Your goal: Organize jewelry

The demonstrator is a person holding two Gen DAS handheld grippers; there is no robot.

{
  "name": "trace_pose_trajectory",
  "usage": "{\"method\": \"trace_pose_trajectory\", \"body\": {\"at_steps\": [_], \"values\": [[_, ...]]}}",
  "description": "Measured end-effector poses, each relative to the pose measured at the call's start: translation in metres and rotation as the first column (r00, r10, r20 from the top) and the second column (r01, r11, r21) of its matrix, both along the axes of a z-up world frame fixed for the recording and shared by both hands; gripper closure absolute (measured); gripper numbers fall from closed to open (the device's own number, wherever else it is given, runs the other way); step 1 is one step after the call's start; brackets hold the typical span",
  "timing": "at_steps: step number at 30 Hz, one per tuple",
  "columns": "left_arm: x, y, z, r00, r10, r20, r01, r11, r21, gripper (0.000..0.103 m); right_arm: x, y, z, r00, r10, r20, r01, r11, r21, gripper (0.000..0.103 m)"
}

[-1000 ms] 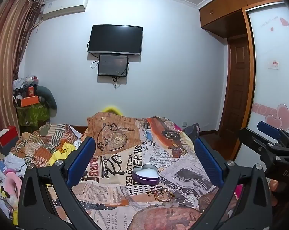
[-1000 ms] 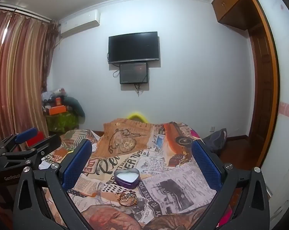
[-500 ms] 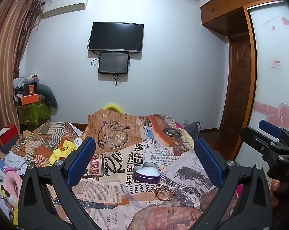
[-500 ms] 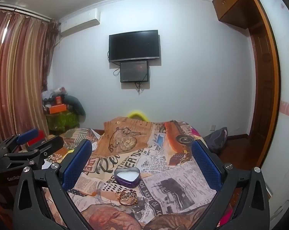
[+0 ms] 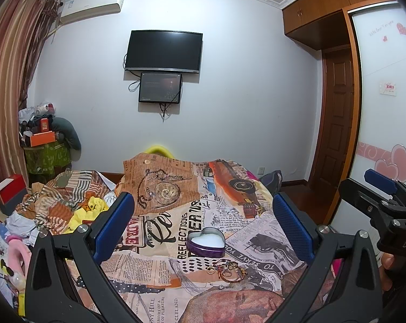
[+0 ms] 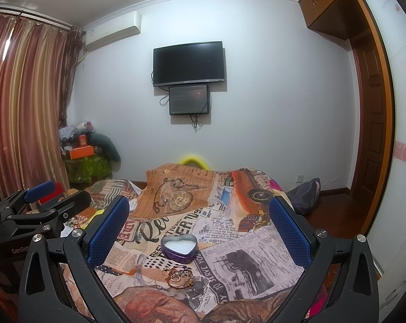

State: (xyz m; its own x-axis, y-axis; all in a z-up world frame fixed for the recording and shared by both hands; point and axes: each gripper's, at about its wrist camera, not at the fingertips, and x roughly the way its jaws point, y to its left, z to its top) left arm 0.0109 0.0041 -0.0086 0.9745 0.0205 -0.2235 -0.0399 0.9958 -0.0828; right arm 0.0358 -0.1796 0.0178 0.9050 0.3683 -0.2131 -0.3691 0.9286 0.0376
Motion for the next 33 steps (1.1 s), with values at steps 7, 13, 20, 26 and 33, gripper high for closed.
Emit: {"method": "trace_pose_trajectory", "body": {"at_steps": [7, 13, 20, 26, 33], "values": [[0.0030, 0.0006, -0.0033, 1.000, 0.002, -0.004, -0.002, 1.000, -0.004, 0.000, 0.0003, -0.0006, 0.0010, 1.000, 0.003, -0.002, -0.003, 1.000, 0.001, 0.000], [0.0040, -0.0006, -0.0066, 1.000, 0.004, -0.008, -0.004, 1.000, -0.007, 0.000, 0.0000, 0.0000, 0.0009, 1.000, 0.003, -0.002, -0.003, 1.000, 0.001, 0.000], [0.0054, -0.0006, -0.0046, 1.000, 0.006, -0.015, -0.006, 1.000, -0.012, 0.000, -0.0002, 0.0010, -0.0005, 1.000, 0.004, -0.002, -0.004, 1.000, 0.000, 0.000], [0.0050, -0.0002, -0.0050, 1.000, 0.005, -0.015, -0.006, 1.000, -0.014, 0.000, -0.0002, 0.0008, -0.0005, 1.000, 0.004, -0.002, -0.004, 1.000, 0.001, 0.000], [0.0046, -0.0006, -0.0059, 1.000, 0.005, -0.016, -0.005, 1.000, -0.013, 0.000, 0.0008, 0.0010, -0.0005, 1.000, 0.005, -0.003, -0.005, 1.000, 0.001, 0.000]]}}
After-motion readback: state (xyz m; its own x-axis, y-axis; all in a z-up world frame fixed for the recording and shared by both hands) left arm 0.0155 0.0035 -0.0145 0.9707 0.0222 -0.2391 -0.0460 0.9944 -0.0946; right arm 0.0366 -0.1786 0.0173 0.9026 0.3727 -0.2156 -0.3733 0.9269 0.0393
